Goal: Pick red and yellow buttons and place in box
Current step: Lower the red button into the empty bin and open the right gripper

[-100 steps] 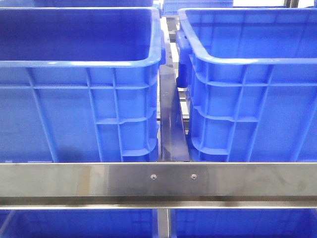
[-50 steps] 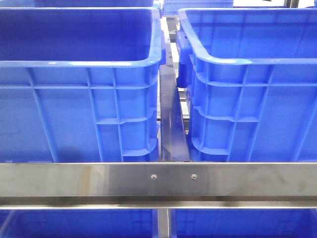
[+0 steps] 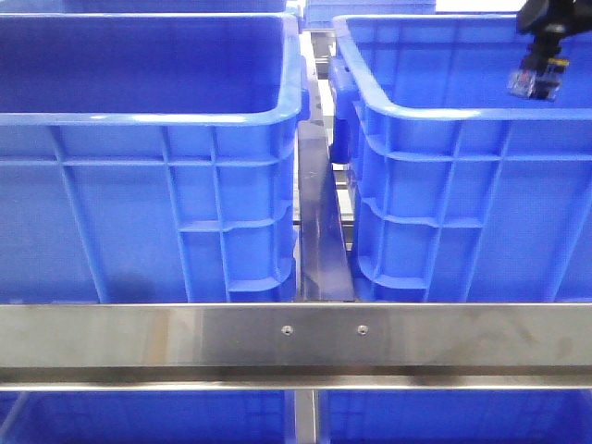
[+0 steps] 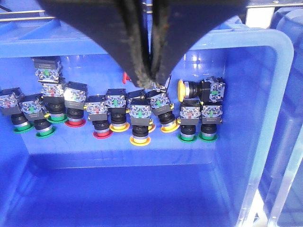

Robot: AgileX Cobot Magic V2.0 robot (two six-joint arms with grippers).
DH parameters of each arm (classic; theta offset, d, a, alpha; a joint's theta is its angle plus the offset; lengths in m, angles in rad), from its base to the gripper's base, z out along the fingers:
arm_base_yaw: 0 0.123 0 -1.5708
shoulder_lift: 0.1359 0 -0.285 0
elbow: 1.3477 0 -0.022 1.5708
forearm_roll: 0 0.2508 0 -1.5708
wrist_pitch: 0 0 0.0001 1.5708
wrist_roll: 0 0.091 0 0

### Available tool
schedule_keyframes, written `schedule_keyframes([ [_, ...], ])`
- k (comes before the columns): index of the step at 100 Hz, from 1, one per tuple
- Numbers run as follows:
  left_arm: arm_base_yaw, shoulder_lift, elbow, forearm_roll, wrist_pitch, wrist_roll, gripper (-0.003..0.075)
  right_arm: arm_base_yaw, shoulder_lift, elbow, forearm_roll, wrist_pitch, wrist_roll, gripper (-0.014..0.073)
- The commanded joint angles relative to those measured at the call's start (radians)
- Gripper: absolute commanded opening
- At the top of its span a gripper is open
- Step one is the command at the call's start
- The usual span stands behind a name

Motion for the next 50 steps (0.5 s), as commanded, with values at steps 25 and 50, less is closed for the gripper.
schedule_keyframes([
  [25, 0.001, -0.001, -0.025, -0.001, -0.074, -0.009, -0.0019, -0.005, 0.146, -0.200, 0.014, -0.006, -0.025, 0.0132],
  [50, 0.001, -0.001, -0.025, -0.001, -0.074, -0.009, -0.0019, 0.014, 0.254, -0.298, 0.014, -0.005, -0.025, 0.0132],
])
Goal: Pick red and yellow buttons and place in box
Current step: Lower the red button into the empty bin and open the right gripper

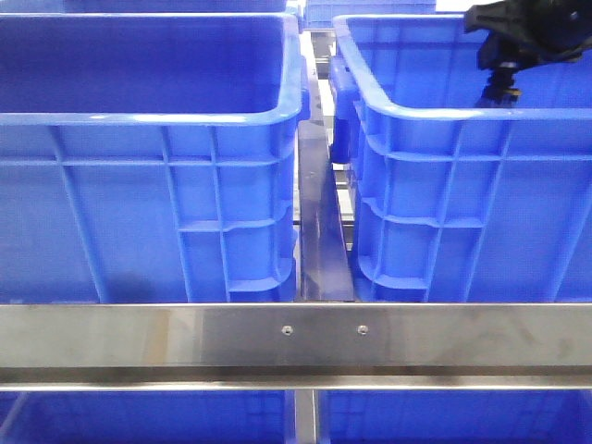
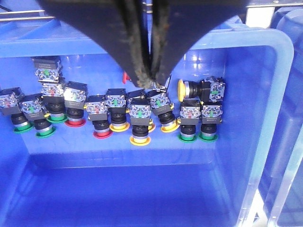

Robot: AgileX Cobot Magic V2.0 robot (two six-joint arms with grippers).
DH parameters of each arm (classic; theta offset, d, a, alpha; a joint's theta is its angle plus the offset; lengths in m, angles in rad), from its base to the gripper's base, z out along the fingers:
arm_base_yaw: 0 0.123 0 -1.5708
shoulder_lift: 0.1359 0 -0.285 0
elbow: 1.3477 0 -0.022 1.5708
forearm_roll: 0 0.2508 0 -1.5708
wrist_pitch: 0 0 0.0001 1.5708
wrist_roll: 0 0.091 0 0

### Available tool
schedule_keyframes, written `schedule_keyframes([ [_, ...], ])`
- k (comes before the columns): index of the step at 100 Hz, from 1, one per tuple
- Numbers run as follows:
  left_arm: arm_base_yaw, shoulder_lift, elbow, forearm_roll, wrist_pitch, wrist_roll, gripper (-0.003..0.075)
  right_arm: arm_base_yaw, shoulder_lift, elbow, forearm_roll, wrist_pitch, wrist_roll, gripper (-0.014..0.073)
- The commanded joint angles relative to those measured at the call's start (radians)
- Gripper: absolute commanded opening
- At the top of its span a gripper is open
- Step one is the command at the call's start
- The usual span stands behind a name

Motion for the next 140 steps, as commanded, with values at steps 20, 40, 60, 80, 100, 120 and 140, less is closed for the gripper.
schedule_keyframes([
  [20, 0.001, -0.001, -0.025, -0.001, -0.074, -0.009, -0.0019, 0.025, 0.031, -0.087, 0.010, -0.035, -0.037, 0.0132],
  [40, 0.001, -0.001, -0.025, -0.001, -0.074, -0.009, -0.0019, 0.026, 0.072, -0.089, 0.010, -0.066, -0.037, 0.0132],
  [60, 0.001, -0.001, -0.025, -0.001, -0.074, -0.009, -0.0019, 0.026, 0.098, -0.085, 0.019, -0.048, -0.037, 0.0133],
  [80, 0.001, -0.001, -0.025, -0.001, -0.074, -0.009, -0.0019, 0.026, 0.098, -0.084, 0.030, -0.046, -0.037, 0.0175],
  [100, 0.001, -0.001, -0.025, -0.001, -0.074, -0.009, -0.0019, 0.026, 0.098, -0.084, 0.031, -0.030, -0.037, 0.0443],
  [120, 0.001, -0.001, -0.025, -0.001, -0.074, -0.009, -0.0019, 0.025, 0.087, -0.084, 0.035, -0.030, -0.037, 0.0554],
  [140, 0.001, -0.001, -0.025, -0.001, -0.074, -0.009, -0.0019, 0.025, 0.039, -0.075, 0.036, -0.030, -0.037, 0.0554],
])
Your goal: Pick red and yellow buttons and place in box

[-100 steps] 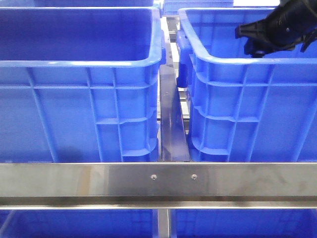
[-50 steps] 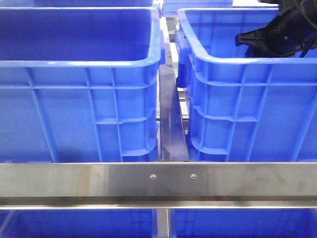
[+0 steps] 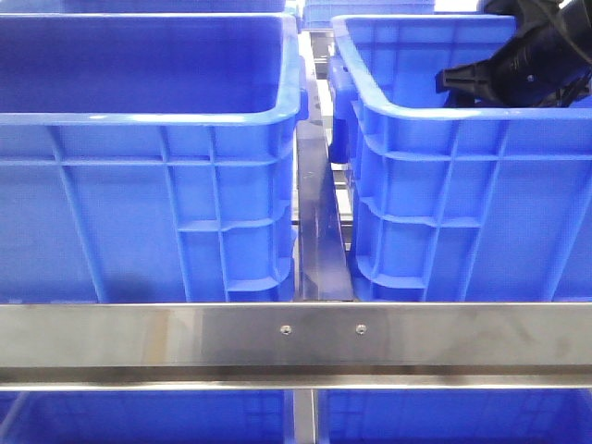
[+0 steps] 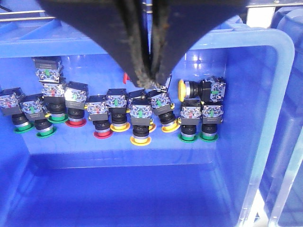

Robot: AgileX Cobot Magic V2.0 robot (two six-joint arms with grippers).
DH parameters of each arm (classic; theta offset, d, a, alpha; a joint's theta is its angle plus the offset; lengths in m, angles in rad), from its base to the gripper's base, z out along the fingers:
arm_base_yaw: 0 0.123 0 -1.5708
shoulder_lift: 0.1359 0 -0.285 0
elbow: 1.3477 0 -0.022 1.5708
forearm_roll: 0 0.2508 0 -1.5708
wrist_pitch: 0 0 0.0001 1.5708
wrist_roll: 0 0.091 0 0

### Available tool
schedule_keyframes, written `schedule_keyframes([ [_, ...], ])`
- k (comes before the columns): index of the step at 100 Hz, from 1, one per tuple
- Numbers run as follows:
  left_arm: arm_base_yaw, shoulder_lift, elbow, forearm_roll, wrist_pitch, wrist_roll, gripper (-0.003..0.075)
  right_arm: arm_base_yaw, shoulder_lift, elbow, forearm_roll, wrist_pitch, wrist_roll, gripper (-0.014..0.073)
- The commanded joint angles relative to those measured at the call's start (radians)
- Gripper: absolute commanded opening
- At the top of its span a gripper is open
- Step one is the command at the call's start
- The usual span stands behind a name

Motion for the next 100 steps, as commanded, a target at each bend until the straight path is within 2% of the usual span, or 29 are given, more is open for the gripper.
schedule_keyframes([
  [1, 0.001, -0.001, -0.025, -0.001, -0.074, -0.009, -0.0019, -0.002, -0.099, -0.018, 0.006, 0.007, -0.010, 0.0554],
  [31, 0.001, -0.001, -0.025, -0.001, -0.074, -0.009, -0.0019, -0.002, -0.322, 0.120, 0.006, -0.002, -0.010, 0.0552],
  [62, 0.001, -0.001, -0.025, -0.001, -0.074, -0.009, -0.0019, -0.002, -0.725, 0.360, 0.008, -0.002, -0.010, 0.0552],
  [100, 0.001, -0.001, -0.025, -0.001, -0.074, -0.009, -0.0019, -0.002, -1.191, 0.662, 0.074, 0.005, -0.010, 0.0549],
])
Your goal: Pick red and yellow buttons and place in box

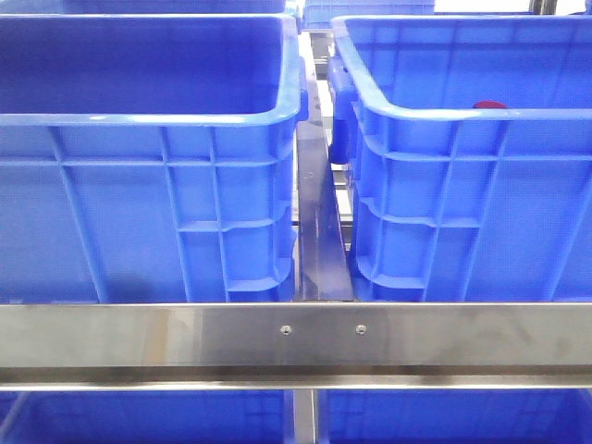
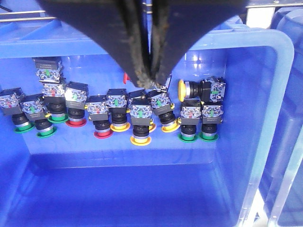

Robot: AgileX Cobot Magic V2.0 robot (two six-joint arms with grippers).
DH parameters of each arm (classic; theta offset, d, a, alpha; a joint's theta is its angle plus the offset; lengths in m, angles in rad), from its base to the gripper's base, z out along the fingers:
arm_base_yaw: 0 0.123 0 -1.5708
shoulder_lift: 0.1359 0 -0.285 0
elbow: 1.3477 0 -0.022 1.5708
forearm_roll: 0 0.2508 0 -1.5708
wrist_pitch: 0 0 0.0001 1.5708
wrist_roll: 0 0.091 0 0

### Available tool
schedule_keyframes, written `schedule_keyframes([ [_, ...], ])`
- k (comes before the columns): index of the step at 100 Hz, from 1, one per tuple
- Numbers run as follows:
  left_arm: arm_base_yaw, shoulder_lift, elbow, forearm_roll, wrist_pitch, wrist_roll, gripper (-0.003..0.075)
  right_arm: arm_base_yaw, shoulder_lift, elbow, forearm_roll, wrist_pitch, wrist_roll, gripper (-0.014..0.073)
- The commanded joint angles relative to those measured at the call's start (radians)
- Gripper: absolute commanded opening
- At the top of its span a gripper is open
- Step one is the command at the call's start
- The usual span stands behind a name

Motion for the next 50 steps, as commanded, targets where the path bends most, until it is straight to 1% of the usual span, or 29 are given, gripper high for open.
schedule_keyframes([
  [1, 0.001, -0.001, -0.025, -0.001, -0.074, -0.009, -0.0019, -0.002, -0.088, 0.030, 0.015, 0.004, -0.010, 0.0549],
  [9, 0.001, -0.001, -0.025, -0.001, -0.074, -0.009, -0.0019, -0.002, -0.166, 0.076, 0.015, 0.003, -0.010, 0.0533],
  [17, 0.001, -0.001, -0.025, -0.001, -0.074, -0.009, -0.0019, -0.002, -0.224, 0.115, 0.015, 0.003, -0.010, 0.0472],
  [18, 0.001, -0.001, -0.025, -0.001, -0.074, -0.009, -0.0019, -0.002, -0.233, 0.121, 0.015, 0.003, -0.010, 0.0448],
  [19, 0.001, -0.001, -0.025, -0.001, -0.074, -0.009, -0.0019, -0.002, -0.237, 0.124, 0.015, 0.003, -0.010, 0.0448],
  [25, 0.001, -0.001, -0.025, -0.001, -0.074, -0.009, -0.0019, -0.002, -0.268, 0.144, 0.015, 0.003, -0.010, 0.0360],
  [33, 0.001, -0.001, -0.025, -0.001, -0.074, -0.009, -0.0019, -0.002, -0.291, 0.162, 0.015, 0.003, -0.010, 0.0222],
  [40, 0.001, -0.001, -0.025, -0.001, -0.074, -0.009, -0.0019, -0.002, -0.294, 0.164, 0.015, 0.002, -0.010, 0.0115],
  [44, 0.001, -0.001, -0.025, -0.001, -0.074, -0.009, -0.0019, -0.002, -0.294, 0.164, 0.015, 0.002, -0.010, 0.0035],
  [45, 0.001, -0.001, -0.025, -0.001, -0.074, -0.009, -0.0019, -0.002, -0.294, 0.164, 0.015, 0.002, -0.010, 0.0035],
  [47, 0.001, -0.001, -0.025, -0.001, -0.074, -0.009, -0.0019, -0.002, -0.294, 0.164, 0.015, 0.003, -0.010, -0.0007],
  [50, 0.001, -0.001, -0.025, -0.001, -0.074, -0.009, -0.0019, -0.002, -0.294, 0.164, 0.015, 0.005, -0.010, -0.0046],
])
